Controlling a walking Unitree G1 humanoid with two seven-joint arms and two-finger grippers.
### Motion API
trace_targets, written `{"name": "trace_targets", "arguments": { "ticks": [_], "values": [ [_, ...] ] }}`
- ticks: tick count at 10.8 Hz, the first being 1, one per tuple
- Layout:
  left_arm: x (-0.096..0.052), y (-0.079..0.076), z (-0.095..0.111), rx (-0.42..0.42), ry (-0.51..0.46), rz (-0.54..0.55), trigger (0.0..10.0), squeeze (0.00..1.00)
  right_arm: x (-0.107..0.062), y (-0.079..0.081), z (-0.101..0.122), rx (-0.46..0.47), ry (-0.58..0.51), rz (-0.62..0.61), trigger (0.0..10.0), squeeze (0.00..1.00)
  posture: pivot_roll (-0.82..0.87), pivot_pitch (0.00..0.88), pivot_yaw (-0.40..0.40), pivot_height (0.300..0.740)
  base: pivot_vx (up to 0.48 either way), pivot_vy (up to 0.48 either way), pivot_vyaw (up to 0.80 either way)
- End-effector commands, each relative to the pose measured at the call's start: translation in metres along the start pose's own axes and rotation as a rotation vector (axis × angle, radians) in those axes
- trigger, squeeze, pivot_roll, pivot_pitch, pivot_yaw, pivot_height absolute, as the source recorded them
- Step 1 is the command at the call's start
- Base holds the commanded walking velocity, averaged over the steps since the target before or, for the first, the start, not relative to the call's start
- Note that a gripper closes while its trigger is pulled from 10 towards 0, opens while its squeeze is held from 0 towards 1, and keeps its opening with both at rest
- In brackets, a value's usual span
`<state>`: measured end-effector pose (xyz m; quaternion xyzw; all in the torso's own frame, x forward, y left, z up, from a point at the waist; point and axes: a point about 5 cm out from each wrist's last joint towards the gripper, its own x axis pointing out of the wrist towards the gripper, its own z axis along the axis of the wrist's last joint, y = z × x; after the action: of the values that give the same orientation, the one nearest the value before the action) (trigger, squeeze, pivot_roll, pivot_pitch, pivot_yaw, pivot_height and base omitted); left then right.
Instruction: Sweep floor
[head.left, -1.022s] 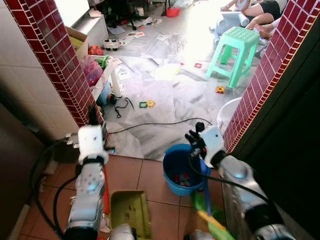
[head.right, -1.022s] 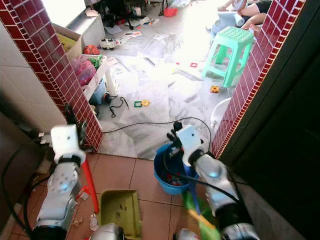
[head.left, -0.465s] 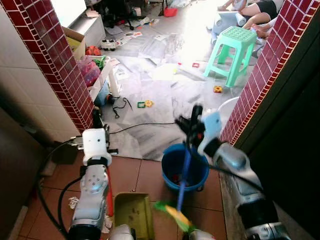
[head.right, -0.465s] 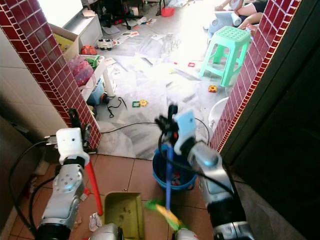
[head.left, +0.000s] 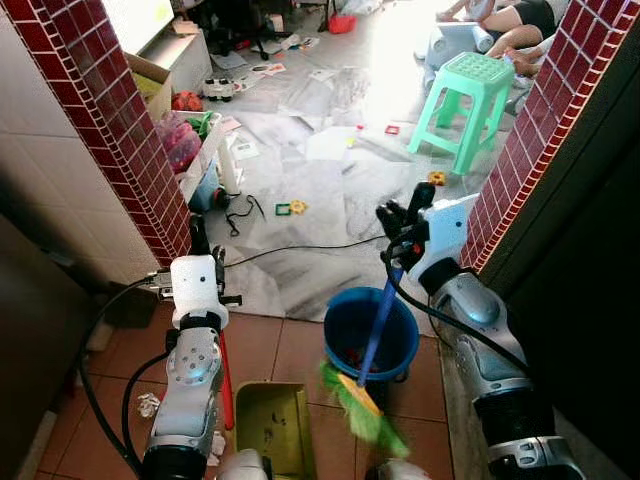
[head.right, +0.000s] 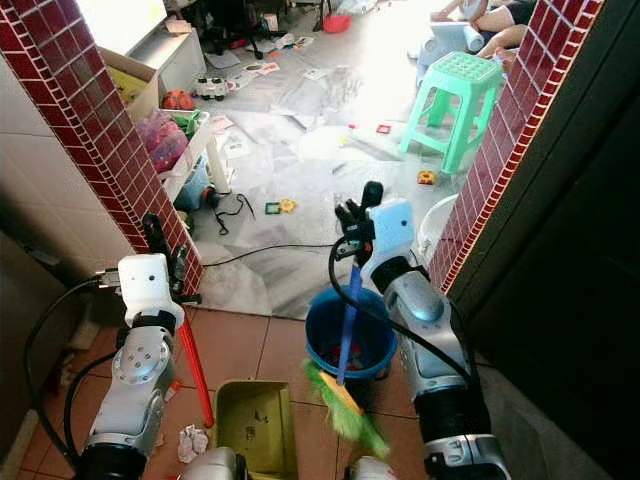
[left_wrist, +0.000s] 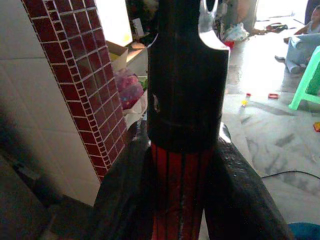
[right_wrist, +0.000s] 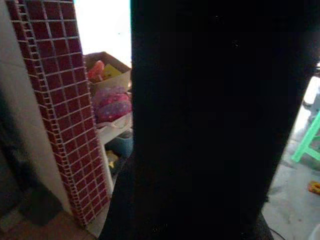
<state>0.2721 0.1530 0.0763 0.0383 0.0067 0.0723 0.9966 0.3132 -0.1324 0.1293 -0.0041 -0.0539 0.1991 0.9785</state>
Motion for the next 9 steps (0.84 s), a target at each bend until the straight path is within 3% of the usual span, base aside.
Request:
{"name": "trace_targets", "arguments": {
  "ticks": [1,3,5,9],
  "values": [
    [0.005,-0.001,0.010,-0.003,-0.047,-0.001,10.0,0.00,0.003,-0.007,0.007,-0.062,-0.029,-0.043,10.0,0.00,-0.05,0.000,0.050,0.740,0.000,0.000,0.00],
    [0.006,-0.002,0.010,-0.048,-0.026,-0.014,10.0,0.00,0.003,-0.004,0.006,-0.036,-0.026,-0.043,10.0,0.00,-0.05,0.000,0.050,0.740,0.000,0.000,0.00],
    [0.008,-0.004,0.016,-0.078,-0.031,-0.050,10.0,0.00,0.000,0.006,-0.003,0.057,0.006,-0.044,10.0,0.00,-0.04,0.000,0.047,0.740,0.000,0.000,0.00],
    [0.008,-0.015,0.033,-0.059,-0.085,-0.088,10.0,0.00,0.000,0.019,-0.006,0.073,0.025,-0.032,10.0,0.00,-0.03,0.000,0.045,0.740,0.000,0.063,0.00]
  ]
}}
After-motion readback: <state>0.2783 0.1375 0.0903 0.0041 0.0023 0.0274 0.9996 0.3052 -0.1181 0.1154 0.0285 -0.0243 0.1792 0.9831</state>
